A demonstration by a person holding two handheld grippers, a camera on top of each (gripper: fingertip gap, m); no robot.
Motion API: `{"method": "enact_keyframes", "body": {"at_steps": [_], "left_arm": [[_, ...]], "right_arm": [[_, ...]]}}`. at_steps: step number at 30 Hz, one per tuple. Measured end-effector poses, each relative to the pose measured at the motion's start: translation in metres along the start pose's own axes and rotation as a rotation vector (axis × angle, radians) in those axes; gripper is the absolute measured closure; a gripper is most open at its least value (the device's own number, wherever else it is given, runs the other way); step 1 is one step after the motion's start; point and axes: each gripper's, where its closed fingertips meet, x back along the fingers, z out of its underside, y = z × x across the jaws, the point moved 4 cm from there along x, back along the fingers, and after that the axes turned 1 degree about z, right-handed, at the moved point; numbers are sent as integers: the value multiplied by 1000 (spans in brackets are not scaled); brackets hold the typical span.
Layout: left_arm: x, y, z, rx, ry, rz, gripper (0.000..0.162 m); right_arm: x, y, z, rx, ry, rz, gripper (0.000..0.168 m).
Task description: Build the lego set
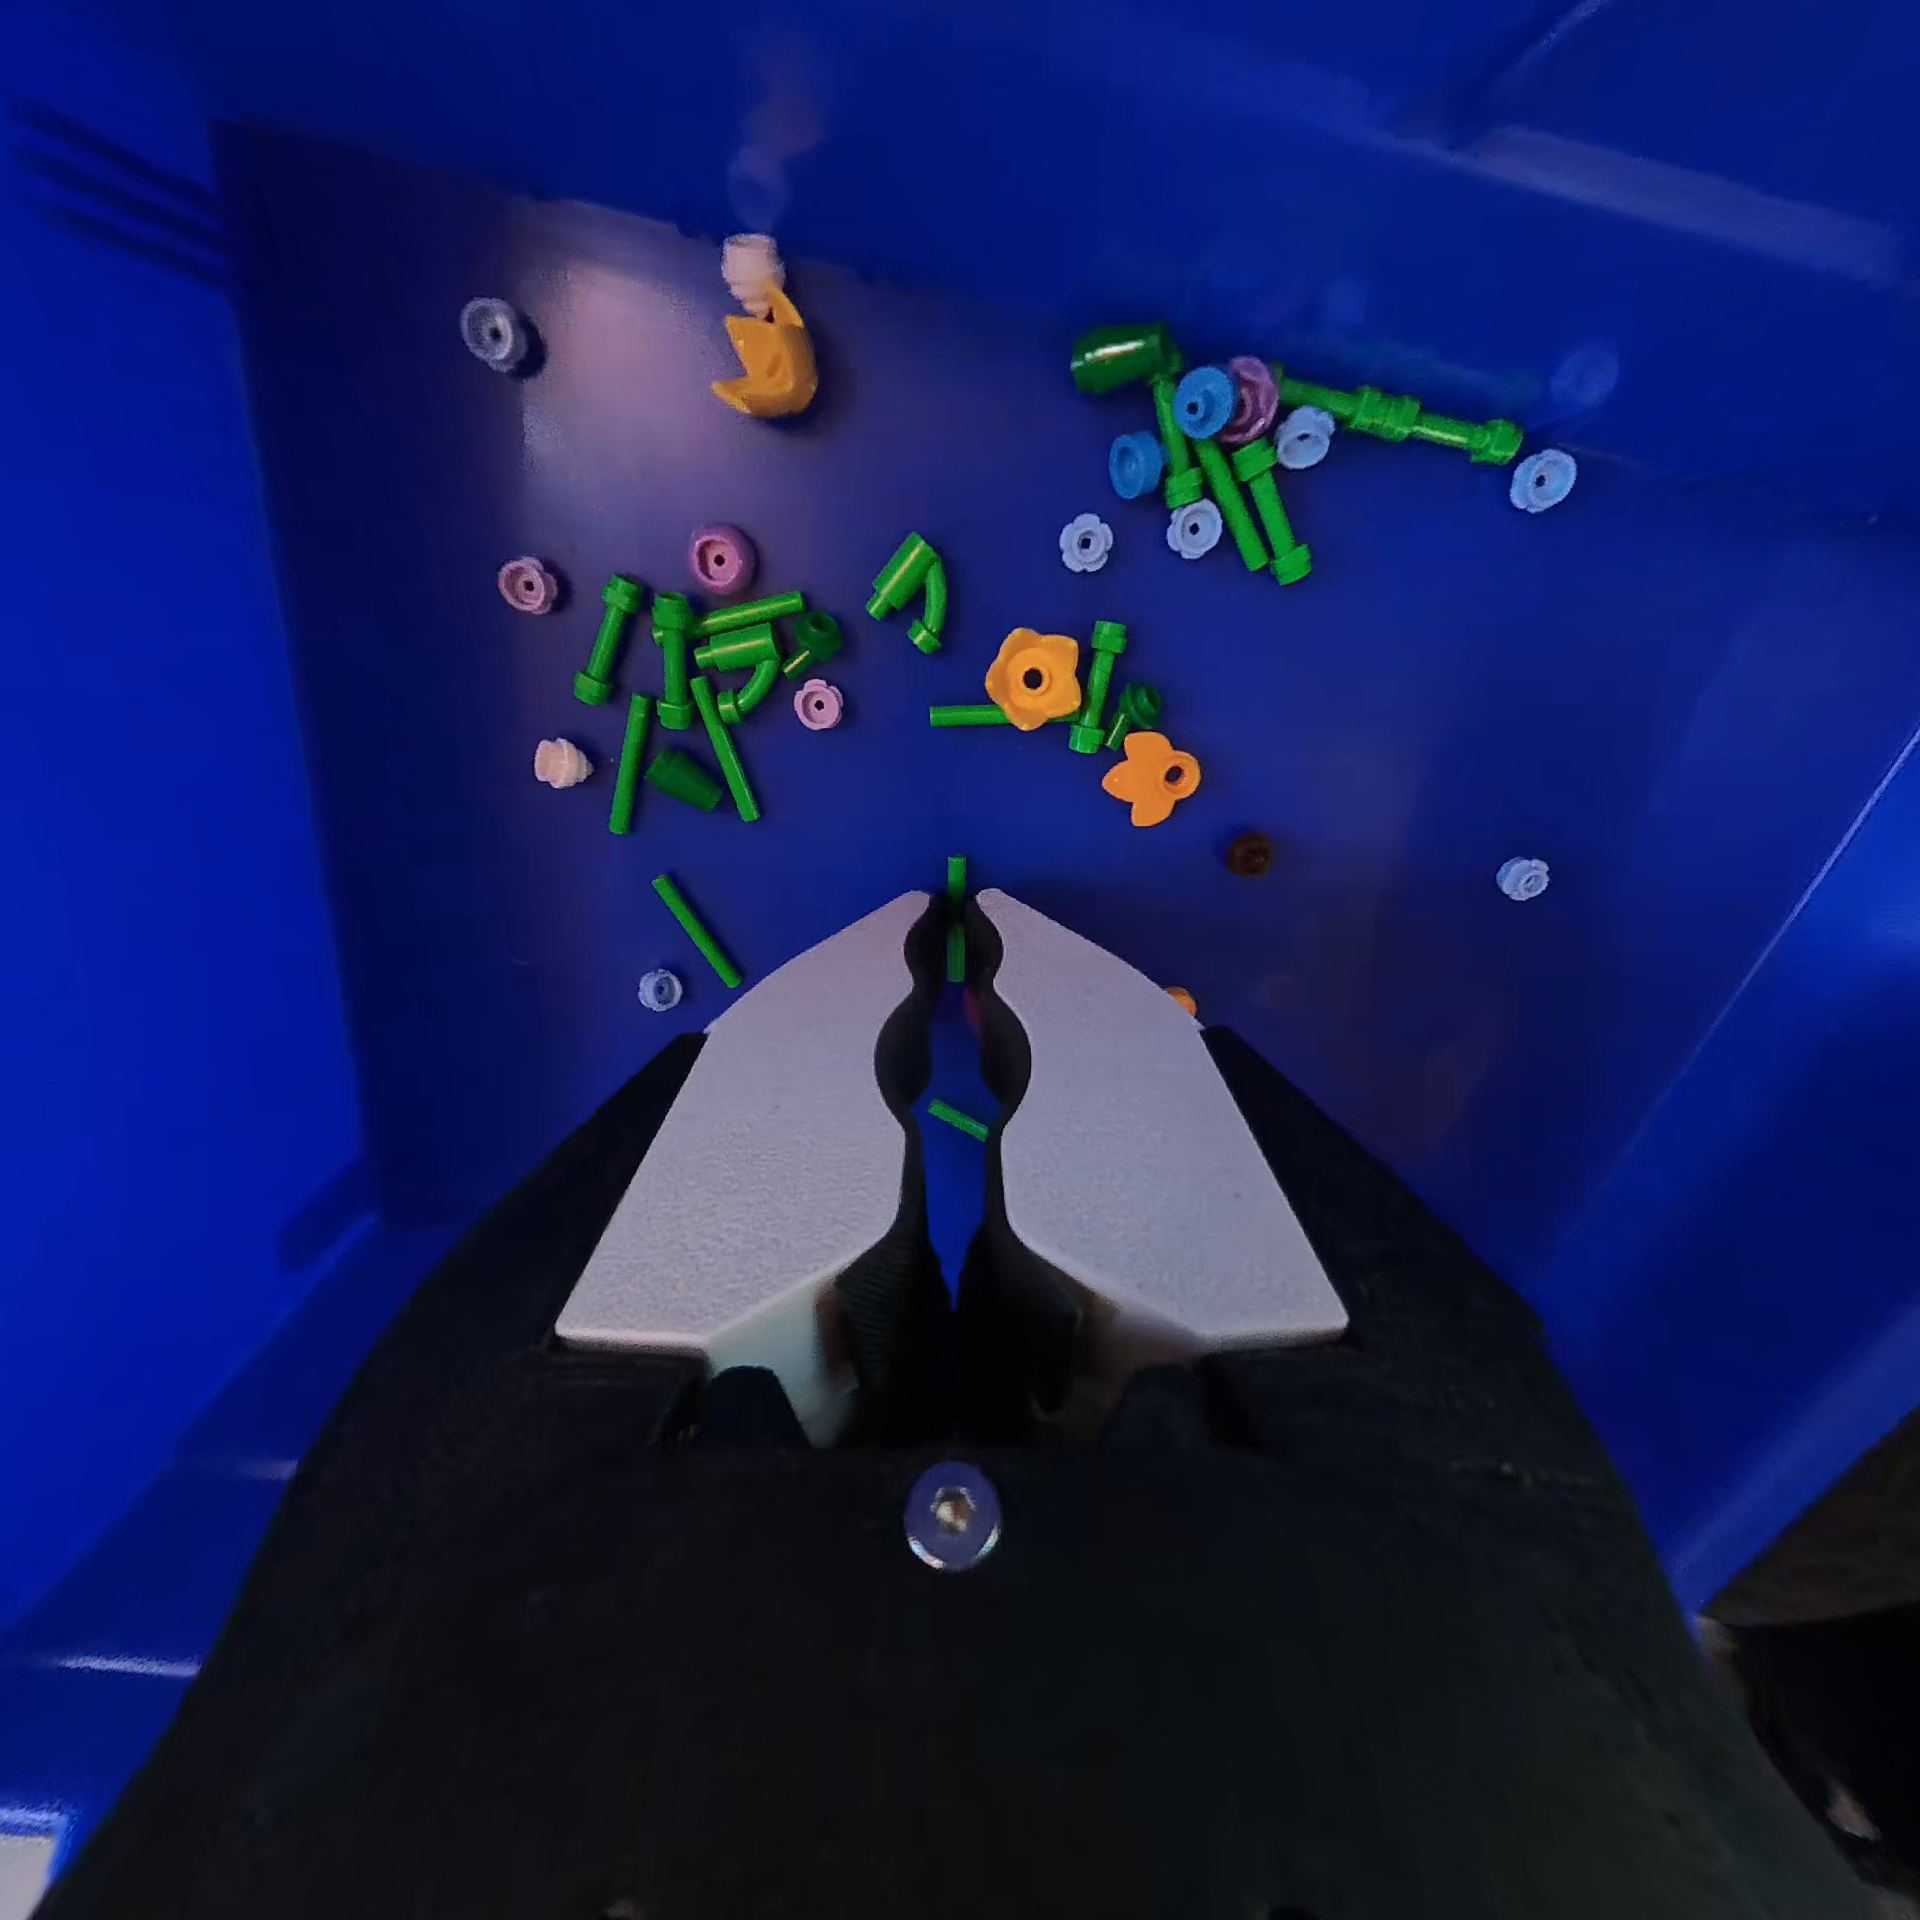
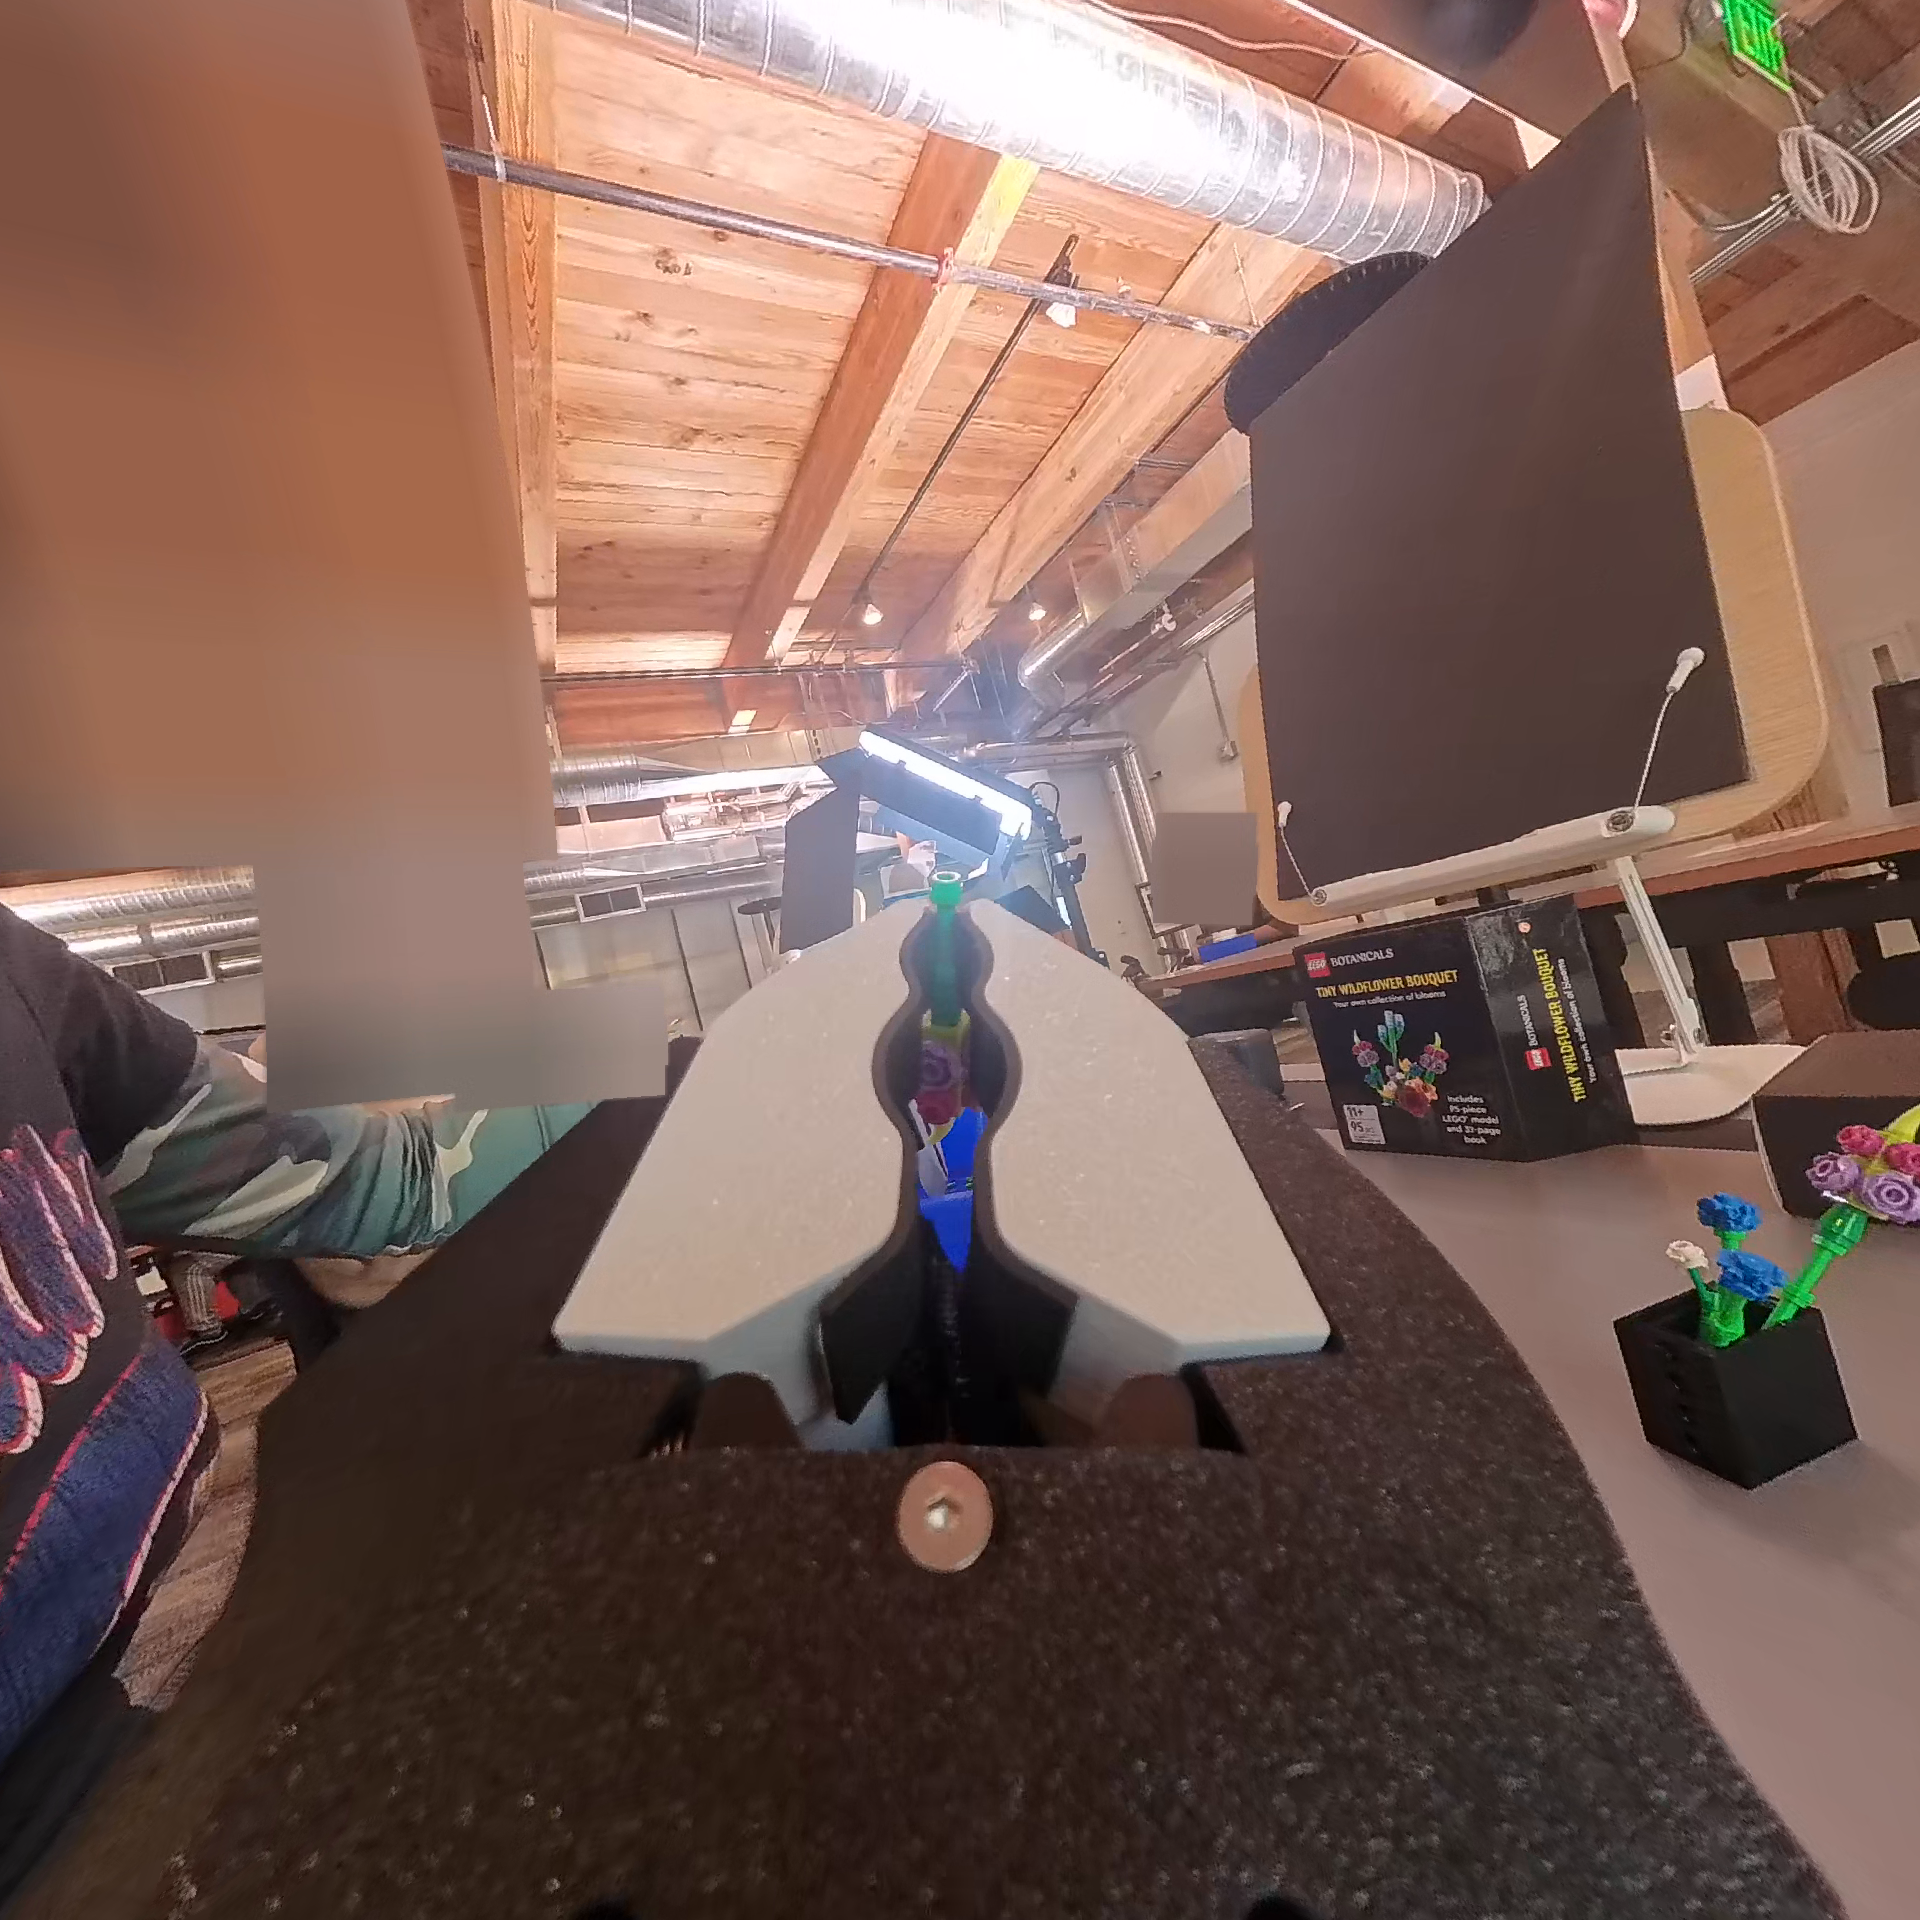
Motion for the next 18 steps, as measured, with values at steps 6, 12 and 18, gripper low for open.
{"method": "enact_keyframes", "body": {"at_steps": [6,12,18], "left_arm": [[28,-18,-14,-49,-190,57,159],[94,-130,-23,-342,-456,119,159],[61,-297,-4,-712,-443,340,159]], "right_arm": [[-1,-1,3,-2,17,2,166],[-2,-1,5,-8,27,-1,166],[-2,-1,7,-8,36,-6,166]]}}
